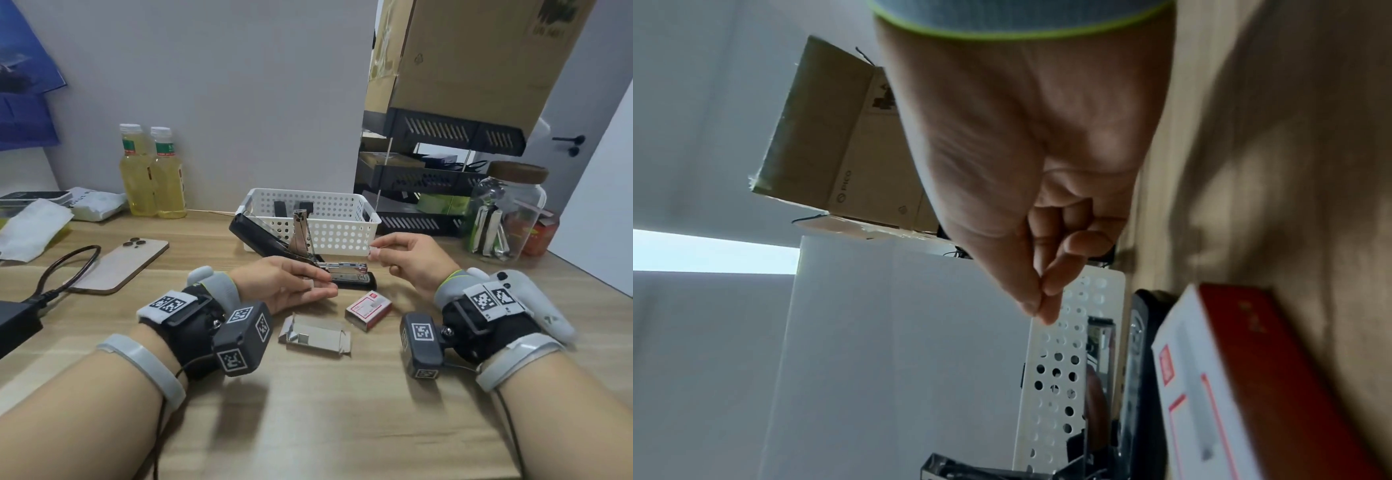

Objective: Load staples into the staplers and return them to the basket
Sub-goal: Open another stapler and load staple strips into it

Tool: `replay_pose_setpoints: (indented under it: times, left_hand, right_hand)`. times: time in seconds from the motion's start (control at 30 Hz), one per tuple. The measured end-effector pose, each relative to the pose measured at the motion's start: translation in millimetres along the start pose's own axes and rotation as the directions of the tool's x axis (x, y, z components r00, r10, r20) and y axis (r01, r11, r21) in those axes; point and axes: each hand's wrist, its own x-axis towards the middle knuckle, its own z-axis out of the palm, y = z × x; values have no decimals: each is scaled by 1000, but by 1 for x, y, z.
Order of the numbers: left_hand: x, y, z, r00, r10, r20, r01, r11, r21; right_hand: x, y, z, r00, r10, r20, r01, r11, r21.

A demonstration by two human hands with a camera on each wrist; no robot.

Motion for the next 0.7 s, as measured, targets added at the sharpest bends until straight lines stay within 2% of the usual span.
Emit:
replay_pose_setpoints:
  times: [0.1,0.2,0.43,0.57,0.7]
  left_hand:
    - [-1,0,2,1000,4,2,-4,1000,-8]
    - [0,-1,3,1000,25,-6,-25,999,-28]
    - [4,-1,-1,996,29,-85,-19,993,121]
    - [5,-3,-1,995,53,-82,-43,992,120]
    - [3,-1,0,999,7,-50,-4,998,62]
  right_hand:
    - [0,4,4,999,41,22,-40,998,-54]
    - [-2,8,11,993,105,63,-108,993,50]
    - [5,18,12,992,117,39,-116,993,-24]
    - [7,21,11,992,123,34,-121,991,-48]
    - [7,21,10,992,125,0,-125,990,-67]
